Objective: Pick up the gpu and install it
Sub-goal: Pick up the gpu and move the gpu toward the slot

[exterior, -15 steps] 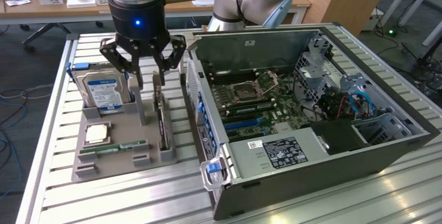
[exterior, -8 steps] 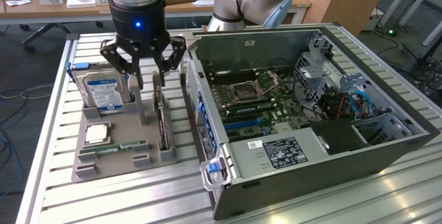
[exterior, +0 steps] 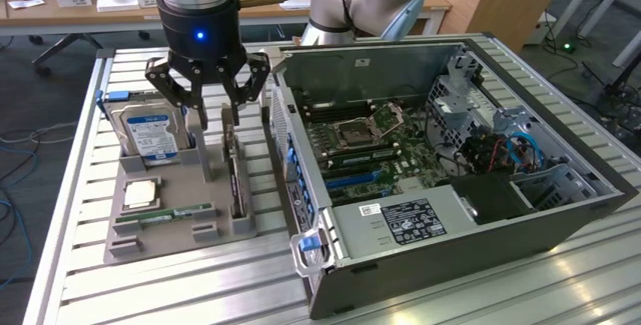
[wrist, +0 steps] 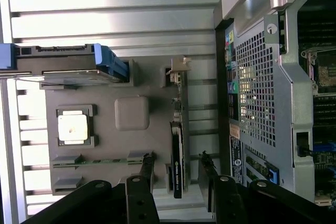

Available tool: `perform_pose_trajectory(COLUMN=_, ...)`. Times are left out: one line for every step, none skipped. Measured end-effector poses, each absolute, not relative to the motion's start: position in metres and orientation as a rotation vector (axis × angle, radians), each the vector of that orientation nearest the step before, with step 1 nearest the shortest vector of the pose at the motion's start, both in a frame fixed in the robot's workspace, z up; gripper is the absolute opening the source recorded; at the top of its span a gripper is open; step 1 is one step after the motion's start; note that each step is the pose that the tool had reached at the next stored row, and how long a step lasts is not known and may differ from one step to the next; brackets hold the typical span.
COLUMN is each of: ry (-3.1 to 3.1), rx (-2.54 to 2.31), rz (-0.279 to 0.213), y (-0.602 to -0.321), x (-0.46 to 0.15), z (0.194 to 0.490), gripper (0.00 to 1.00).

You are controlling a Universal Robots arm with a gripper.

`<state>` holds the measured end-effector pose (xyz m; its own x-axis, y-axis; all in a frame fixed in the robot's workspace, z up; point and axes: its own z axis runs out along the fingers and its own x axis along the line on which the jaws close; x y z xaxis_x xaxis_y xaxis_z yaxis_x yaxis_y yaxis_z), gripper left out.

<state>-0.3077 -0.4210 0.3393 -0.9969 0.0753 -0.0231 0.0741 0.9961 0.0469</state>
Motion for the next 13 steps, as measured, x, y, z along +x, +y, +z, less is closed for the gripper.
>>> perform_pose_trajectory(ry=3.114, rx=0.117, rz=0.072, y=-0.421, x=-0.3077, z=0.3393, gripper=0.47)
perform_pose_trajectory(ry=3.114, rx=0.117, rz=0.072, y=-0.421, x=-0.3077, z=0.3393, gripper=0.47)
perform_pose_trajectory(ry=3.114, rx=0.117, rz=0.072, y=-0.421, x=-0.3077, z=0.3393, gripper=0.47)
perform_pose_trajectory(ry=3.114, rx=0.117, rz=0.072, y=-0.421, x=-0.3077, z=0.339, gripper=0.47)
perform_pose_trajectory(ry=3.114, rx=0.117, rz=0.072, y=-0.421, x=-0.3077, z=0.3382, gripper=0.47)
perform_pose_trajectory(ry=3.114, rx=0.117, rz=0.072, y=-0.421, x=-0.3077, z=0.3373, gripper=0.47)
perform_pose_trajectory(ry=3.114, rx=0.117, rz=0.072, y=-0.421, x=-0.3077, z=0.3364, gripper=0.47)
perform_pose_trajectory(ry=3.114, rx=0.117, rz=0.072, y=-0.421, x=-0.3077, z=0.3354, gripper=0.47)
perform_pose_trajectory(ry=3.114, rx=0.117, rz=0.072, y=-0.421, x=-0.3077, z=0.3345, gripper=0.47)
perform_pose_trajectory(ry=3.114, rx=0.117, rz=0.072, y=-0.421, x=-0.3076, z=0.3337, gripper=0.47)
perform_pose_trajectory(ry=3.114, rx=0.117, rz=0.072, y=-0.421, x=-0.3077, z=0.3329, gripper=0.47)
perform_pose_trajectory(ry=3.114, rx=0.117, rz=0.072, y=-0.421, x=-0.3077, z=0.3322, gripper=0.47)
perform_pose_trajectory(ry=3.114, rx=0.117, rz=0.072, y=-0.421, x=-0.3077, z=0.332, gripper=0.47)
